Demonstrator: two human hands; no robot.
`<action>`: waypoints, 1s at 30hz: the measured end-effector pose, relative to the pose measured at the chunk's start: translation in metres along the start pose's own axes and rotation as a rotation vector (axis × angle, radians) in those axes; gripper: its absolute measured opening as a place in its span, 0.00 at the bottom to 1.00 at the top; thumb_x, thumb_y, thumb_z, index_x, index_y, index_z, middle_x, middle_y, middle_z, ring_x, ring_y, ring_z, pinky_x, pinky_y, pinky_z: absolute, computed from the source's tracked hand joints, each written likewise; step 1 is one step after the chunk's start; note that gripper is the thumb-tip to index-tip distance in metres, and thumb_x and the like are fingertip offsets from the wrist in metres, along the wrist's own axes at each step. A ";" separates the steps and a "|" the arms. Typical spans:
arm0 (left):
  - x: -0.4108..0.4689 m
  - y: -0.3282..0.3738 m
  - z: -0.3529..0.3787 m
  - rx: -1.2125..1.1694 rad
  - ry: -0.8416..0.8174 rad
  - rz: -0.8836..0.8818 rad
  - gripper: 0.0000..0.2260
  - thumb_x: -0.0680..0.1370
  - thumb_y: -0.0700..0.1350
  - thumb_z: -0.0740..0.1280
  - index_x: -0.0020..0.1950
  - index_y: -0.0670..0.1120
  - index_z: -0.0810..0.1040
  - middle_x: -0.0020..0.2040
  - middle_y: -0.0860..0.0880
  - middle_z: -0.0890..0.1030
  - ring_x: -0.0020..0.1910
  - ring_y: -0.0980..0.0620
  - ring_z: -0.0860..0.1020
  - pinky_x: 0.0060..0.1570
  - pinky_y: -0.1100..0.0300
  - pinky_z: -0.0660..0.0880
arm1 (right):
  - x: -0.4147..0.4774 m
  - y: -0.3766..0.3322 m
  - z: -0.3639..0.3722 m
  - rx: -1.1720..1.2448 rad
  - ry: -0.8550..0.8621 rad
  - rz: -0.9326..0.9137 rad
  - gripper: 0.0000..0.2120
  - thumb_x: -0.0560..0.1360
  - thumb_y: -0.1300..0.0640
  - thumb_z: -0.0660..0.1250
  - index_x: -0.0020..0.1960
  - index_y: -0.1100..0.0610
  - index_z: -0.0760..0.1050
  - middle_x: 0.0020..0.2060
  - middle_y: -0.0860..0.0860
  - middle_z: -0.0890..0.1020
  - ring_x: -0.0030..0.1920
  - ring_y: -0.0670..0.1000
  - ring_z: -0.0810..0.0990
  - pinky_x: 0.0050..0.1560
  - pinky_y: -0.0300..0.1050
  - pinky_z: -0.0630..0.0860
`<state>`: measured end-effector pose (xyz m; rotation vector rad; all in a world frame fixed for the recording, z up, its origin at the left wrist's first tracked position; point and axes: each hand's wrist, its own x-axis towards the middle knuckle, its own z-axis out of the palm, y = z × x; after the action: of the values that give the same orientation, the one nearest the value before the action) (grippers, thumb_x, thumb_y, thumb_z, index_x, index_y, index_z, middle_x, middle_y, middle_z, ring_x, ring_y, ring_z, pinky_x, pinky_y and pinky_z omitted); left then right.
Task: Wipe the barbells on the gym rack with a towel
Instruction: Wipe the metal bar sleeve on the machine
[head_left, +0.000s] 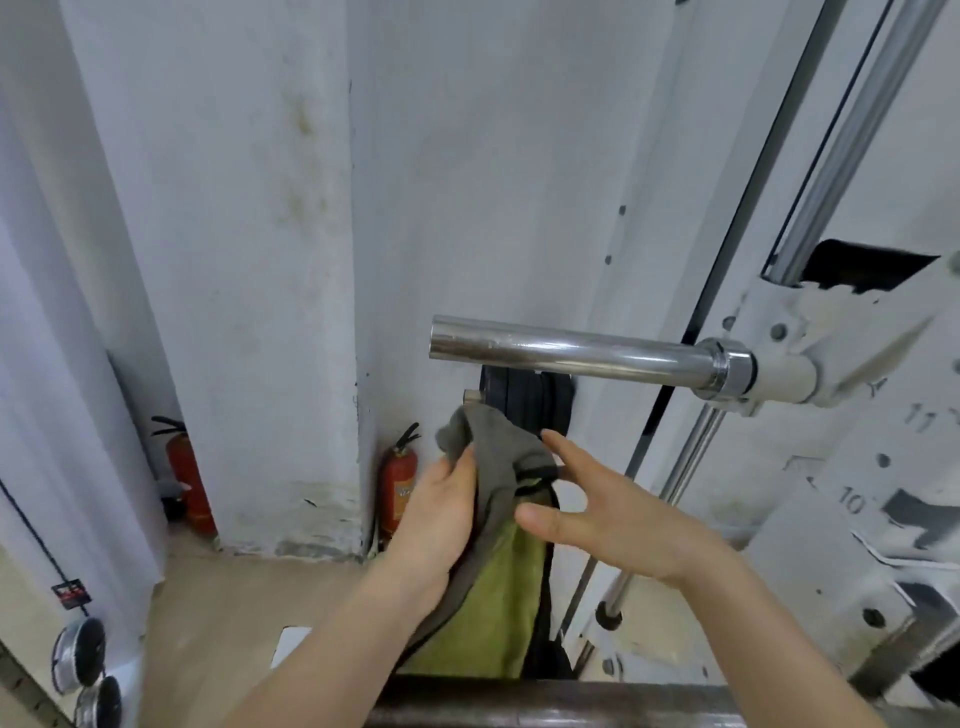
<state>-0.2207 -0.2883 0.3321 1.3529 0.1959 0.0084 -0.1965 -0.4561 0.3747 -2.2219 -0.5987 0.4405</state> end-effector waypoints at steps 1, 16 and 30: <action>0.003 0.012 0.002 -0.103 -0.006 0.026 0.10 0.81 0.51 0.61 0.56 0.53 0.80 0.45 0.49 0.86 0.46 0.51 0.84 0.47 0.55 0.80 | 0.005 -0.012 0.006 0.014 0.104 -0.095 0.38 0.69 0.35 0.67 0.74 0.41 0.56 0.67 0.32 0.64 0.66 0.33 0.63 0.64 0.32 0.60; 0.051 0.034 -0.009 -0.104 0.083 0.090 0.17 0.72 0.45 0.73 0.59 0.49 0.76 0.47 0.49 0.85 0.40 0.53 0.84 0.38 0.57 0.78 | 0.060 -0.026 -0.015 0.888 0.346 -0.033 0.10 0.80 0.58 0.62 0.51 0.53 0.83 0.49 0.55 0.85 0.53 0.54 0.83 0.57 0.50 0.79; 0.100 0.112 -0.018 0.169 0.505 0.534 0.08 0.76 0.42 0.67 0.48 0.56 0.78 0.44 0.53 0.82 0.44 0.55 0.79 0.43 0.59 0.74 | 0.073 -0.009 -0.058 0.486 0.515 -0.177 0.13 0.78 0.57 0.65 0.49 0.40 0.82 0.45 0.35 0.84 0.48 0.36 0.80 0.52 0.35 0.74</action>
<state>-0.1127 -0.2349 0.4232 1.5195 0.2559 0.8019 -0.1106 -0.4453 0.4096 -1.7010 -0.3559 -0.0817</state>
